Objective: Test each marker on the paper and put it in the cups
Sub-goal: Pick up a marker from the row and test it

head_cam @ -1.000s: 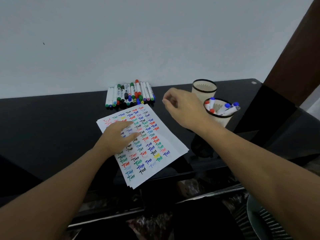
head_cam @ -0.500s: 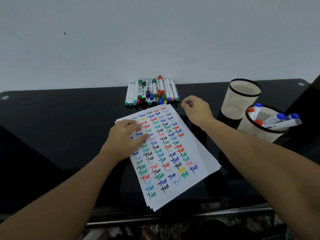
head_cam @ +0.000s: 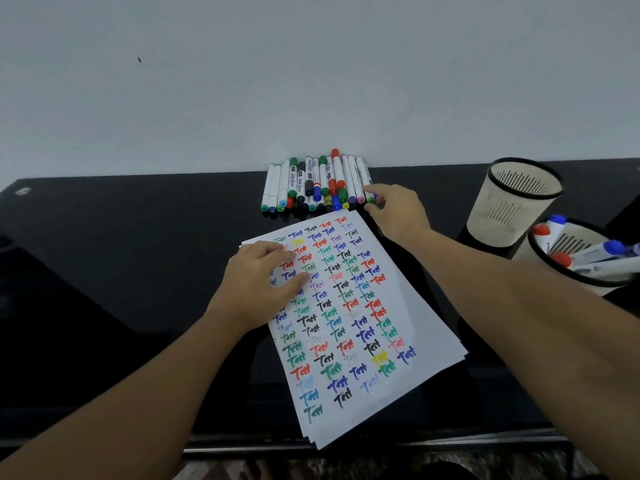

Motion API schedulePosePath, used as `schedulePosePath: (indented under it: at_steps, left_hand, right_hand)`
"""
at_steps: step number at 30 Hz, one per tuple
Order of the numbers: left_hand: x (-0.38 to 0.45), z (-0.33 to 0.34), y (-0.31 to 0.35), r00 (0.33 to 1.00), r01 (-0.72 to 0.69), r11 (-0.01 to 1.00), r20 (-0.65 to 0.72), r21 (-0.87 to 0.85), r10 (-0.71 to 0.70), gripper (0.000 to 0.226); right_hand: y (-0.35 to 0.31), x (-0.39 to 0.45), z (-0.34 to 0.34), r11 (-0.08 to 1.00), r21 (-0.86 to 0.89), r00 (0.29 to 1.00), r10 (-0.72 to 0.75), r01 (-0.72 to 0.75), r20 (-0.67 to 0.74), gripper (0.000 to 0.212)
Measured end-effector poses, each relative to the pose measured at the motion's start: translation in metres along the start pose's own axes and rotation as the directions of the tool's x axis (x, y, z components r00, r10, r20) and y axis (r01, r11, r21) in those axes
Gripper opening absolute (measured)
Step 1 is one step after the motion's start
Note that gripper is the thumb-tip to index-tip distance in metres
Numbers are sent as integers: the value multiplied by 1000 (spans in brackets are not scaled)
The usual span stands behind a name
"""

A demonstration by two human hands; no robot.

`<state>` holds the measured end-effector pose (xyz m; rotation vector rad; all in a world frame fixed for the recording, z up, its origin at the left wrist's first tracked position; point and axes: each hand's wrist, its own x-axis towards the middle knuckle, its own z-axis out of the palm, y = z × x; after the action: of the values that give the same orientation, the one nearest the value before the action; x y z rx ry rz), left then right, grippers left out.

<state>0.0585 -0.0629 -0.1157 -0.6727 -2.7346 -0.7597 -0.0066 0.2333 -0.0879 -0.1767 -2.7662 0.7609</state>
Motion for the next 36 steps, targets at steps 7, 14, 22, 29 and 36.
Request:
schedulePosePath:
  at_steps: [7, 14, 22, 29, 36]
  left_hand:
    - [1, -1, 1, 1000, 8, 1000, 9, 6, -8, 54]
    - [0, -1, 2, 1000, 6, 1000, 13, 14, -6, 52]
    - [-3, -3, 5, 1000, 1, 1000, 4, 24, -1, 51]
    - [-8, -5, 8, 998, -42, 998, -48, 48, 44, 58]
    - [-10, -5, 10, 993, -100, 992, -62, 76, 105, 60]
  right_hand:
    - [-5, -15, -10, 981, 49, 961, -176, 190, -212, 32]
    - [-24, -42, -36, 931, -29, 852, -346, 365, -393, 27]
    - [-46, -81, -53, 883, 87, 873, -435, 462, -220, 35]
    - [-56, -101, -35, 948, 125, 934, -312, 293, 177, 39]
    - [-53, -109, -33, 890, -216, 848, -273, 402, 454, 47]
